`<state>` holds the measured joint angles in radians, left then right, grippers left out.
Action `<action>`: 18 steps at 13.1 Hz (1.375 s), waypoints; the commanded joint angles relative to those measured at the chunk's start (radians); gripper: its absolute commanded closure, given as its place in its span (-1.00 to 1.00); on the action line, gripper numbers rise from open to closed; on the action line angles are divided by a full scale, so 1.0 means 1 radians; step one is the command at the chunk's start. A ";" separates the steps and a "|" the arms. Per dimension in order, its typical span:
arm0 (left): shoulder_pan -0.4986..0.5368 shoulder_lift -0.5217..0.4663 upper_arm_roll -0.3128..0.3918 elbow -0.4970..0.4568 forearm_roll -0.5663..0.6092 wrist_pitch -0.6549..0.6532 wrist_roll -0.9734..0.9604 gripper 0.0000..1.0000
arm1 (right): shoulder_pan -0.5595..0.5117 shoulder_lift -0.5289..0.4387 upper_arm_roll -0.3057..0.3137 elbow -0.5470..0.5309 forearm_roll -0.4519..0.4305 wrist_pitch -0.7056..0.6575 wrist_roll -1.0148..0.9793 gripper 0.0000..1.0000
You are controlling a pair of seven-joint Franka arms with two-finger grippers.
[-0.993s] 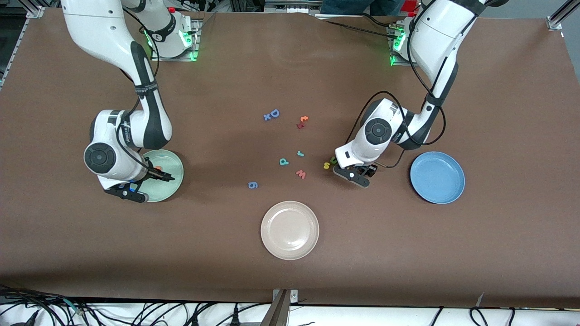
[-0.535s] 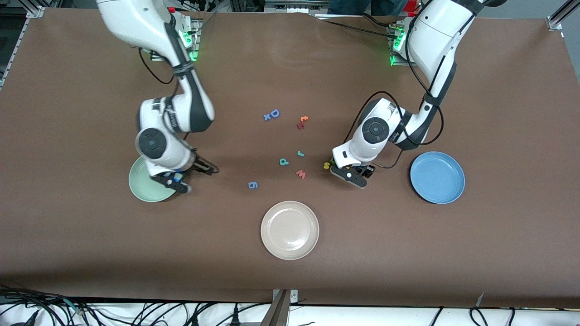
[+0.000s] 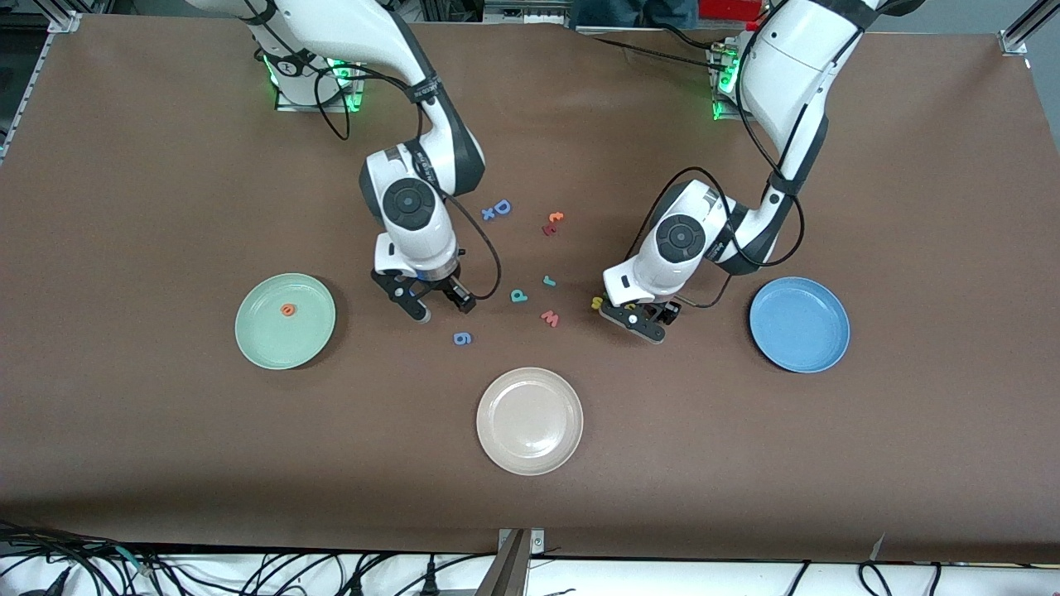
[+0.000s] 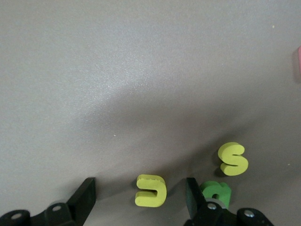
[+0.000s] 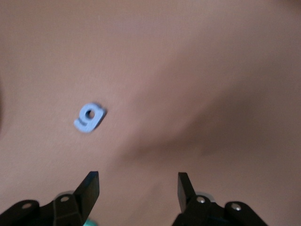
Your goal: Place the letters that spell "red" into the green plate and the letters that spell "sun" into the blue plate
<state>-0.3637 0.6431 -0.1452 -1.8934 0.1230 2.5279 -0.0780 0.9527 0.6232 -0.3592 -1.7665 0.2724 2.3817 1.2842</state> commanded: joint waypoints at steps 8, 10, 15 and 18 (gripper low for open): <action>-0.012 0.021 0.019 0.022 0.046 0.000 -0.023 0.09 | 0.011 0.193 0.086 0.236 0.044 0.011 0.337 -0.45; -0.012 0.021 0.019 0.022 0.047 0.000 -0.023 0.19 | 0.015 0.213 0.089 0.236 0.044 0.042 0.339 -0.44; -0.006 0.027 0.032 0.025 0.047 0.002 -0.005 0.61 | 0.015 0.219 0.103 0.236 0.042 0.056 0.337 -0.37; 0.002 0.007 0.068 0.049 0.047 0.000 0.039 0.72 | 0.015 0.219 0.103 0.236 0.042 0.057 0.328 0.05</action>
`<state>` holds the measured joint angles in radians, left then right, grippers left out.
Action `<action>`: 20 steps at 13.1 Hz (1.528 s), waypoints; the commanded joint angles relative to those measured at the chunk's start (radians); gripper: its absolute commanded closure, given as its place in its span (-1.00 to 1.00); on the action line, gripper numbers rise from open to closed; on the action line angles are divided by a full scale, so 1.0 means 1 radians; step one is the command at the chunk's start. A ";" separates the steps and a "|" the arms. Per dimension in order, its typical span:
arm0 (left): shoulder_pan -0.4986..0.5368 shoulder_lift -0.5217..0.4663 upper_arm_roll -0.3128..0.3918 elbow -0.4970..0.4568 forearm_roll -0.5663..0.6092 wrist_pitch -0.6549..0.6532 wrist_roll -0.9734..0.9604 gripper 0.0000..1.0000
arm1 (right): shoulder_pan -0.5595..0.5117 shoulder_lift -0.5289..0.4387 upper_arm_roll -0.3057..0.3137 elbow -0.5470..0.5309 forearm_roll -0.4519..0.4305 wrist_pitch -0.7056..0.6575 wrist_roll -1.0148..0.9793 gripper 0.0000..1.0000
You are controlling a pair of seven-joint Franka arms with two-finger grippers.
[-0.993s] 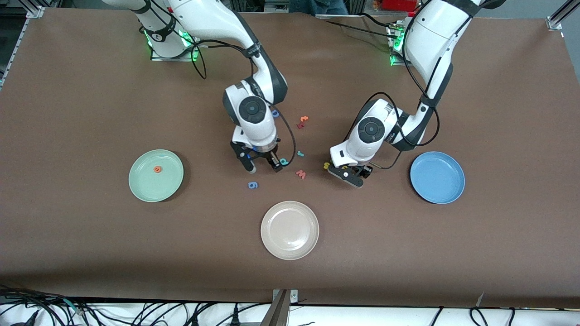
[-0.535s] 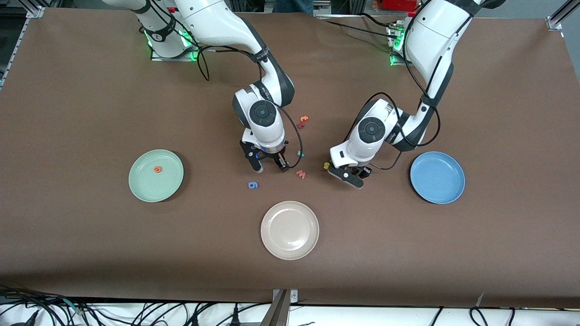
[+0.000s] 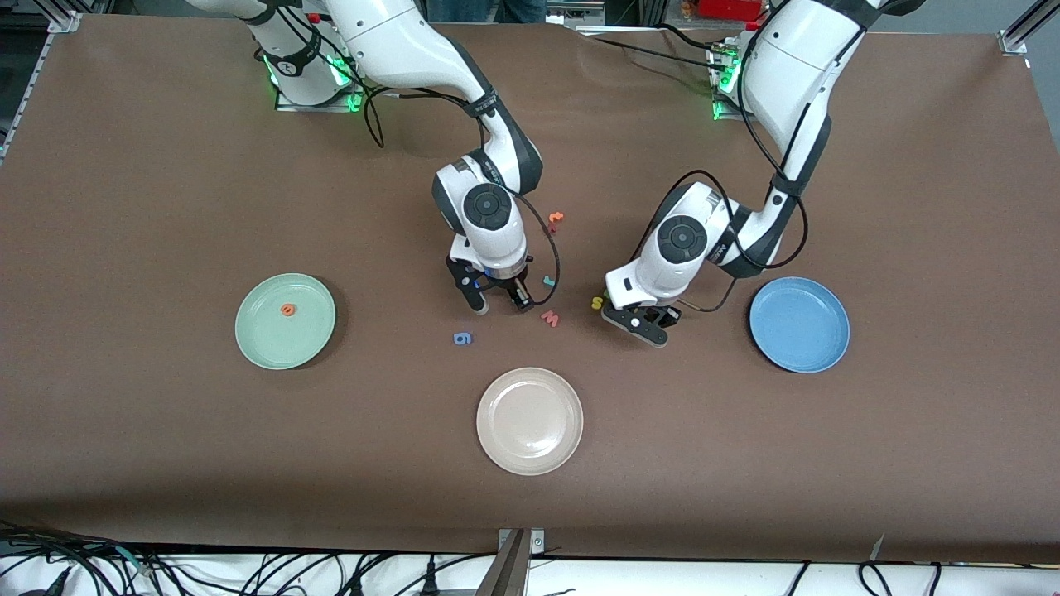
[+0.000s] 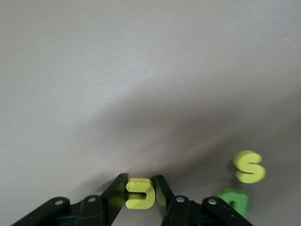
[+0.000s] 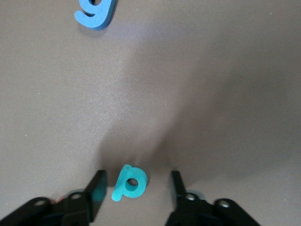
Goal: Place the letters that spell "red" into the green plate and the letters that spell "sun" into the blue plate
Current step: 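Carry the teal letter to the green plate while the left gripper carries yellow u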
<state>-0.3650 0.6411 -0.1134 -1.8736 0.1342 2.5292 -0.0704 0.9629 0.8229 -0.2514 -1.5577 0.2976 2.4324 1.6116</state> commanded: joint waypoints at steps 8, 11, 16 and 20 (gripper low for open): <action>0.141 -0.119 0.086 0.033 0.021 -0.136 0.238 0.72 | 0.004 -0.045 -0.040 0.027 0.000 -0.094 -0.076 0.74; 0.244 -0.149 0.110 0.030 -0.129 -0.208 0.553 0.72 | 0.002 -0.117 -0.130 0.027 -0.002 -0.306 -0.298 0.74; 0.277 -0.132 0.193 -0.015 -0.156 -0.222 0.684 0.69 | 0.002 -0.149 -0.388 -0.017 0.002 -0.529 -0.831 0.74; 0.278 -0.097 0.193 -0.006 -0.157 -0.207 0.676 -0.21 | -0.021 -0.148 -0.526 -0.128 0.011 -0.512 -1.228 0.74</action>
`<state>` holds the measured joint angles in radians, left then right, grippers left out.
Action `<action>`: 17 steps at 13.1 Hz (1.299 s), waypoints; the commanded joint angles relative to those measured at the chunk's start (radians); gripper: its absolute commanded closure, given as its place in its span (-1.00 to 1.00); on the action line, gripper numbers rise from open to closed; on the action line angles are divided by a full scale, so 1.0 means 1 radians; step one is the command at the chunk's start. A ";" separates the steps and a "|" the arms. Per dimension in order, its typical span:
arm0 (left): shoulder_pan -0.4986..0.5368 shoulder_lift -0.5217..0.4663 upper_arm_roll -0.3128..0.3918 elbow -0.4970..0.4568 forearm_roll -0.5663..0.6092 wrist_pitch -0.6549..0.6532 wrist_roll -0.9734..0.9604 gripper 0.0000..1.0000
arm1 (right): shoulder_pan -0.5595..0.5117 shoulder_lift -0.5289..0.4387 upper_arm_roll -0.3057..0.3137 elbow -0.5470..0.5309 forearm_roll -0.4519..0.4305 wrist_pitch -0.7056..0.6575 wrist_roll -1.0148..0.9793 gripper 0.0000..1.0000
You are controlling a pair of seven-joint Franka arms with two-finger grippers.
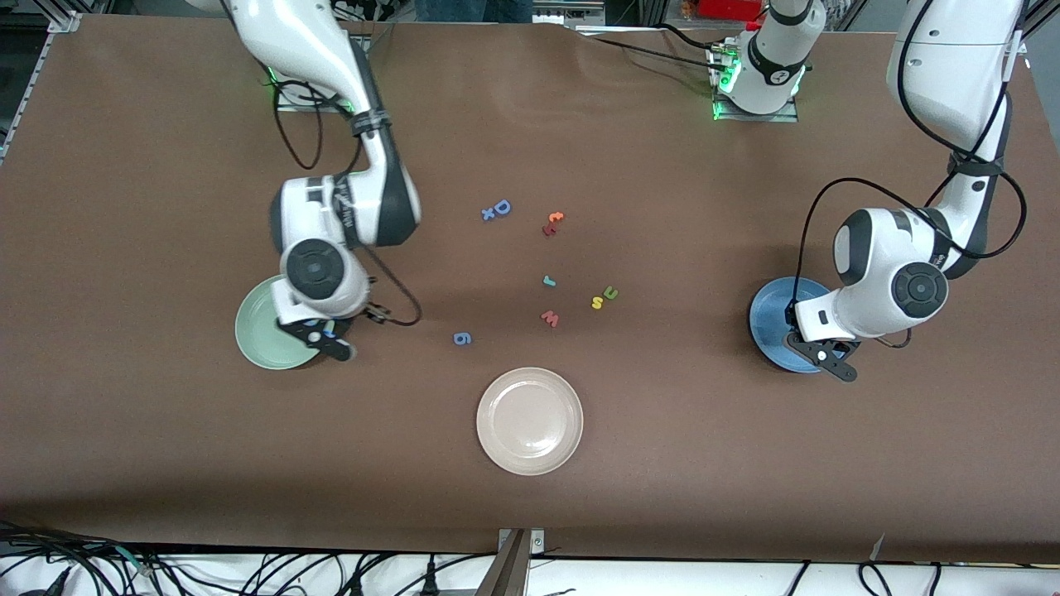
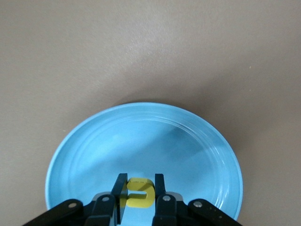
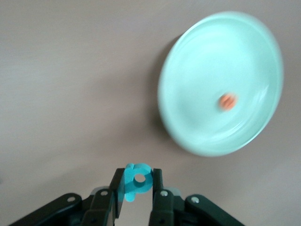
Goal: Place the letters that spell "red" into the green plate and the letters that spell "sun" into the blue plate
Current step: 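Carry the teal letter to the green plate while the left gripper carries yellow u, then open the right gripper over the green plate while the left gripper releases yellow u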
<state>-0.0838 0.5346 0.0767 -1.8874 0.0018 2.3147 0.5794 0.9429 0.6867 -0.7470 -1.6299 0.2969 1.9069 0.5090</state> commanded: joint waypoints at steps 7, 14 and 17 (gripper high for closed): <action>-0.082 -0.016 -0.031 0.018 -0.045 0.000 -0.151 -0.48 | -0.147 0.045 -0.012 -0.116 0.146 0.092 -0.394 0.74; -0.304 -0.015 -0.115 0.018 -0.043 0.005 -0.716 -0.48 | -0.190 0.063 0.049 -0.117 0.208 0.153 -0.403 0.29; -0.356 0.008 -0.153 0.022 -0.039 0.015 -0.844 -0.48 | -0.188 0.057 0.049 -0.113 0.208 0.152 -0.403 -0.32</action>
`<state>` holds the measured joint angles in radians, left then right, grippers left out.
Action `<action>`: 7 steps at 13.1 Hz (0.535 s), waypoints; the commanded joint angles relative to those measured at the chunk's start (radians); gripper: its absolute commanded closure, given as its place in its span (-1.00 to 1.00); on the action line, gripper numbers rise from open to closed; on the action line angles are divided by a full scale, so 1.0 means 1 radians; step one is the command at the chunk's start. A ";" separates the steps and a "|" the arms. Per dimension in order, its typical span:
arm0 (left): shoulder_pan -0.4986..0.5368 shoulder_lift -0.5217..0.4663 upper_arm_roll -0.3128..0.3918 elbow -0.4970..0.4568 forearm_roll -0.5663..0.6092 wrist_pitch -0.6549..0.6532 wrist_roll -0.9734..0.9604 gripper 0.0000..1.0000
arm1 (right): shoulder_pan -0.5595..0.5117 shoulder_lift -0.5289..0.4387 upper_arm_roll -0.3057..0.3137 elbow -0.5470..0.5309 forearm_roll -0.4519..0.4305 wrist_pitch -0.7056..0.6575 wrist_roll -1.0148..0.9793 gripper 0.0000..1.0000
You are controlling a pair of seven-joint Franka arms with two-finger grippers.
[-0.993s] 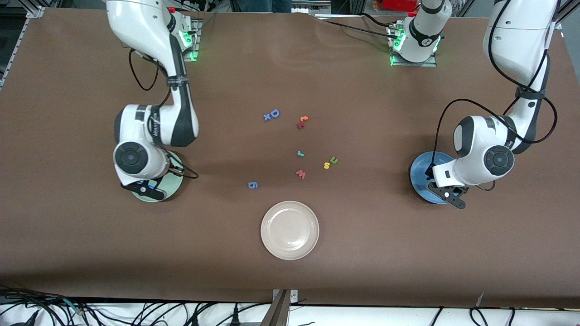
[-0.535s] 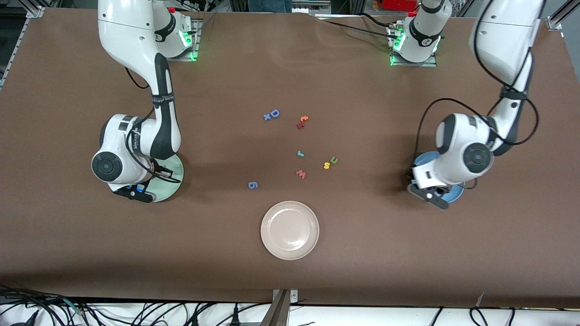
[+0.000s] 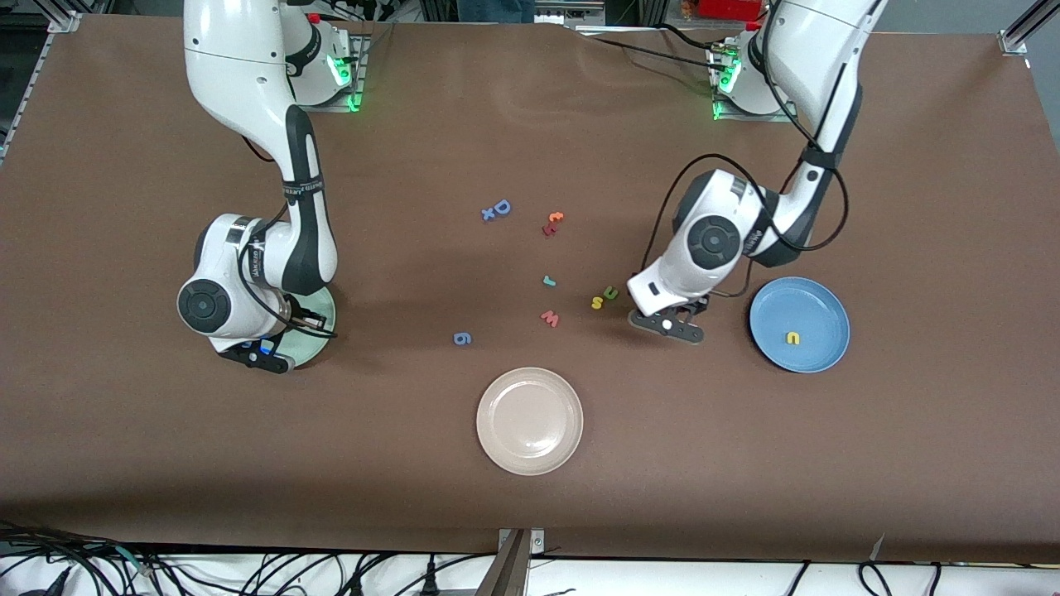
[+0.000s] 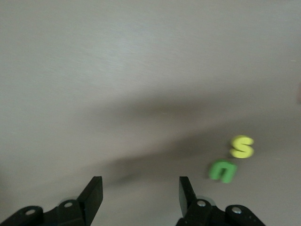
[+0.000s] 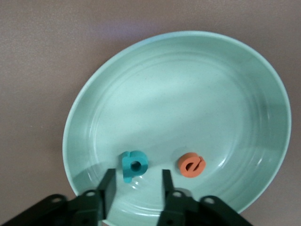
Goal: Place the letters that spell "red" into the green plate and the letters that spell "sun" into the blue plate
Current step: 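Open the right gripper over the green plate while the left gripper releases yellow u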
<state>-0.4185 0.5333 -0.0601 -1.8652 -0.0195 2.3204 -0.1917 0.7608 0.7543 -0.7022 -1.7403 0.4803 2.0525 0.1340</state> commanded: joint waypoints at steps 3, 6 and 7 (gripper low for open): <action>-0.069 0.057 -0.030 0.017 -0.008 0.077 -0.158 -0.48 | -0.003 -0.033 0.000 0.001 0.024 0.000 -0.028 -0.32; -0.083 0.080 -0.030 0.015 0.021 0.128 -0.158 -0.45 | -0.001 -0.078 -0.011 0.004 0.024 -0.002 -0.030 -0.30; -0.086 0.086 -0.030 0.015 0.076 0.132 -0.160 -0.43 | -0.001 -0.081 -0.016 0.004 0.024 -0.003 -0.030 -0.30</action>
<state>-0.4968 0.6038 -0.0968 -1.8653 -0.0035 2.4396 -0.3421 0.7613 0.7066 -0.7081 -1.7272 0.4867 2.0556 0.1313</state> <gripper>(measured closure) 0.269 0.348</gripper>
